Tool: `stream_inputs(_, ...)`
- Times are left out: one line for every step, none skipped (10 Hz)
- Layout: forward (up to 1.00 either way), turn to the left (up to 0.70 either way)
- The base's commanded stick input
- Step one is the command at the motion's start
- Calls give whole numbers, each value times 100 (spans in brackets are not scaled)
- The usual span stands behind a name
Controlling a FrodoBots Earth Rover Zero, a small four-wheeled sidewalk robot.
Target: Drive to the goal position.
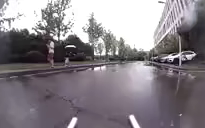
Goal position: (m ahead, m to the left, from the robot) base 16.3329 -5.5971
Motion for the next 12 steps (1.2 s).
stream_inputs(70,0)
stream_inputs(70,0)
stream_inputs(70,0)
stream_inputs(70,0)
stream_inputs(70,0)
stream_inputs(70,0)
stream_inputs(70,0)
stream_inputs(70,0)
stream_inputs(70,0)
stream_inputs(70,0)
stream_inputs(70,0)
stream_inputs(70,0)
